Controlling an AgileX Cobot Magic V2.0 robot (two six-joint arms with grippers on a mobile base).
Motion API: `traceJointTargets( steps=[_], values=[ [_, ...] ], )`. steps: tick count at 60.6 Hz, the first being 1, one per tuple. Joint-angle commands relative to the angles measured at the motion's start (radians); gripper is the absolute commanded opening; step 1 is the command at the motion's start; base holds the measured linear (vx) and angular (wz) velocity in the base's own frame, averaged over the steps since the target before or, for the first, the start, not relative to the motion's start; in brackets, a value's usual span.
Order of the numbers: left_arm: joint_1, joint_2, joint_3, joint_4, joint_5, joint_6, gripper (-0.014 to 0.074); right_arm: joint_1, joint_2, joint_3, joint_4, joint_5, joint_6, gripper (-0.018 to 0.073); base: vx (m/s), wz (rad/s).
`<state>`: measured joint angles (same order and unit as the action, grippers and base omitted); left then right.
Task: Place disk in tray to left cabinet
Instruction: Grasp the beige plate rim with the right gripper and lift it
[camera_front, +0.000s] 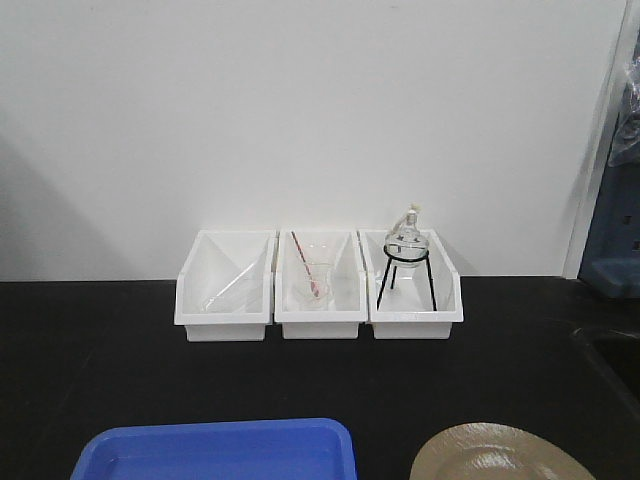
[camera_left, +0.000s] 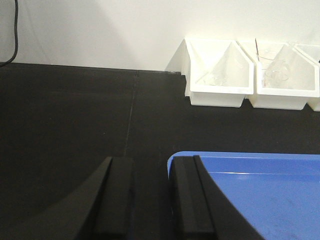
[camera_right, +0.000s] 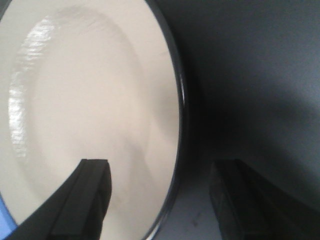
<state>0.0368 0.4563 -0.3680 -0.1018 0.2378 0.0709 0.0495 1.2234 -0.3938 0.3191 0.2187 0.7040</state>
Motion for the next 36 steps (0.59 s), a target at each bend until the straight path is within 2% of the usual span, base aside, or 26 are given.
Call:
traceJointTargets(
  steps=[1, 19, 36],
  values=[
    [-0.005, 0.010, -0.035, -0.007, -0.076, 0.000, 0.0334, -0.004, 0.021, -0.033, 0.028, -0.109, -0.002, 0.0488, 0.00, 0.00],
    [-0.005, 0.010, -0.035, -0.007, -0.081, 0.000, 0.0334, -0.004, 0.139, -0.033, 0.040, -0.208, -0.004, 0.0488, 0.00, 0.00],
    [-0.005, 0.010, -0.035, -0.007, -0.081, 0.000, 0.0334, -0.004, 0.174, -0.033, 0.033, -0.262, -0.034, 0.0433, 0.00, 0.00]
  ],
)
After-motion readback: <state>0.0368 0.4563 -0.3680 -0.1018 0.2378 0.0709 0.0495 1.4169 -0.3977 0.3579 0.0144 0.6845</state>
